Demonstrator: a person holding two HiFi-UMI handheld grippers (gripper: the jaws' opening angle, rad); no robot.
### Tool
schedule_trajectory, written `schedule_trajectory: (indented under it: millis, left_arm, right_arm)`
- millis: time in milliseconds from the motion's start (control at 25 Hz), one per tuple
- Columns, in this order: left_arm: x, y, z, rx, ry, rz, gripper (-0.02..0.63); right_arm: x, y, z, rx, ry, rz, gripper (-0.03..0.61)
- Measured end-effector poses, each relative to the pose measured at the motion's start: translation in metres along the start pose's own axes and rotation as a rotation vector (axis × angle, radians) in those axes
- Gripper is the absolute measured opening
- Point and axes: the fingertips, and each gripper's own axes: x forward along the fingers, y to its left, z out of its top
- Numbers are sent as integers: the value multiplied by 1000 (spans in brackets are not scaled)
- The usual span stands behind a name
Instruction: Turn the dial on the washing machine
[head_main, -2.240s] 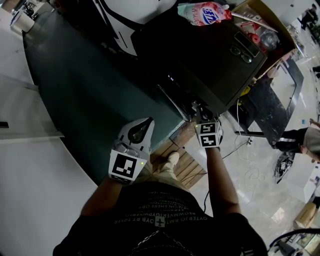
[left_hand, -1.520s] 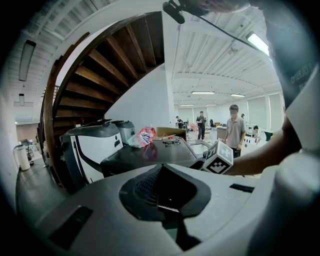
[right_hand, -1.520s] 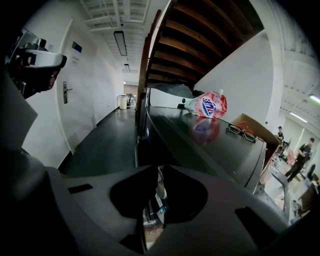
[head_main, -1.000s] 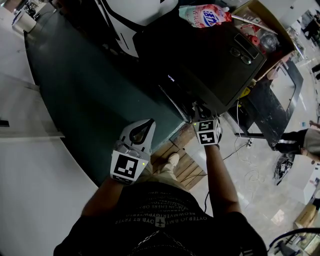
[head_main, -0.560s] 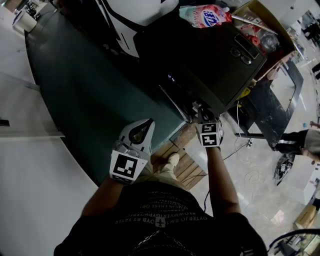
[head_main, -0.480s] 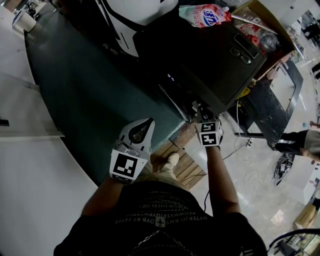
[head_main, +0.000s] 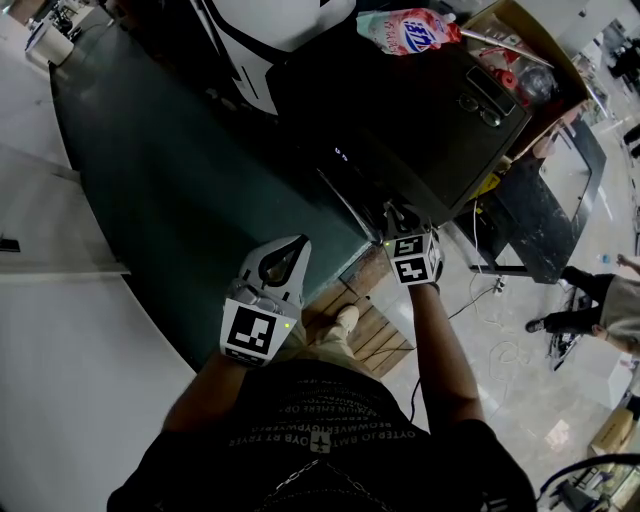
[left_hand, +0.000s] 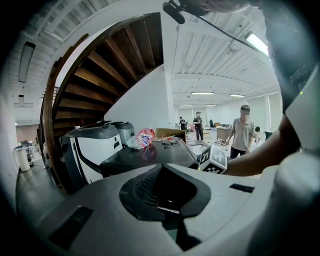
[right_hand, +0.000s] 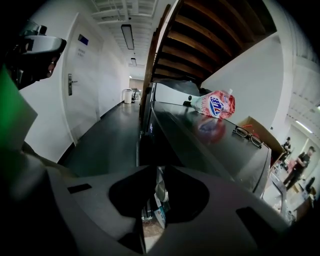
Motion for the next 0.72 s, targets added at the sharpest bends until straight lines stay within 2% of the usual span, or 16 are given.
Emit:
schedule_trajectory:
  millis: [720]
  left_arm:
    - [-5, -7, 7, 9, -15, 1, 5]
  right_arm:
    - [-8, -7, -34, 49, 49, -11, 55]
